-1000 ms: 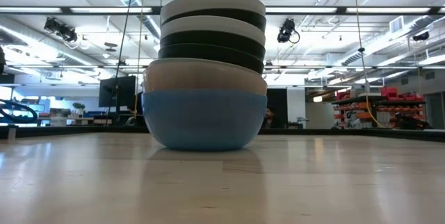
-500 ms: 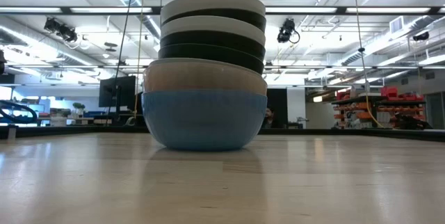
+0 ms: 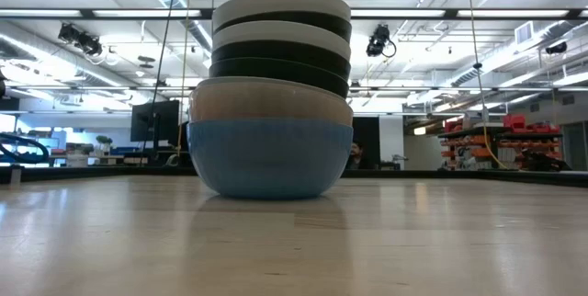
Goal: Nest bowls inside each other
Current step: Return to Home Position
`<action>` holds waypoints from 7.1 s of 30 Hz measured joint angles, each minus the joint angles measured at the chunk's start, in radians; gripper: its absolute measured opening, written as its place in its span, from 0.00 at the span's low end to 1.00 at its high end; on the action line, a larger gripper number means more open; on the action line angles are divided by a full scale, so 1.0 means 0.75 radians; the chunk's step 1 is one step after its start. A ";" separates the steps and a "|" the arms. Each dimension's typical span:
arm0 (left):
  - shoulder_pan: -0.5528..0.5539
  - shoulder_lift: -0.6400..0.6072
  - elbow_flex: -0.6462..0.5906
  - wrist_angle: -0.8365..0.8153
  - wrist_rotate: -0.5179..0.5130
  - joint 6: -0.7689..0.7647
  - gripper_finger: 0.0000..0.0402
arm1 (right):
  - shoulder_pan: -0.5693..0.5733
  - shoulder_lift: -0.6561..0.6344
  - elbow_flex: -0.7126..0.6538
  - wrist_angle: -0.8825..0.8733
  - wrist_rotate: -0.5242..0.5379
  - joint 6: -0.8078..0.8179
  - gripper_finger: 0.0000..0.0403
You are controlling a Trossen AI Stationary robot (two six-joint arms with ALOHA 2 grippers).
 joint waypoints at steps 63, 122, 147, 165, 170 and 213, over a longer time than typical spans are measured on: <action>-0.002 -0.819 -1.645 1.889 0.301 -0.244 0.10 | 0.000 -0.015 -0.046 0.203 -0.028 -0.036 0.02; -0.002 -1.623 -2.649 2.169 0.086 -0.500 0.02 | 0.001 -0.603 -1.156 1.001 -0.247 0.193 0.01; -0.002 -1.624 -2.736 1.984 0.079 -0.637 0.07 | 0.001 -0.603 -1.513 1.464 -0.255 0.232 0.01; -0.001 -1.624 -2.882 2.201 0.070 -0.677 0.07 | 0.045 -0.602 -1.528 1.662 -0.337 0.074 0.02; -0.001 -1.624 -2.882 2.142 0.071 -0.677 0.03 | 0.045 -0.602 -1.528 1.608 -0.322 0.110 0.01; -0.001 -1.623 -3.121 2.200 0.132 -0.764 0.05 | 0.045 -0.602 -1.528 1.035 -0.236 0.576 0.01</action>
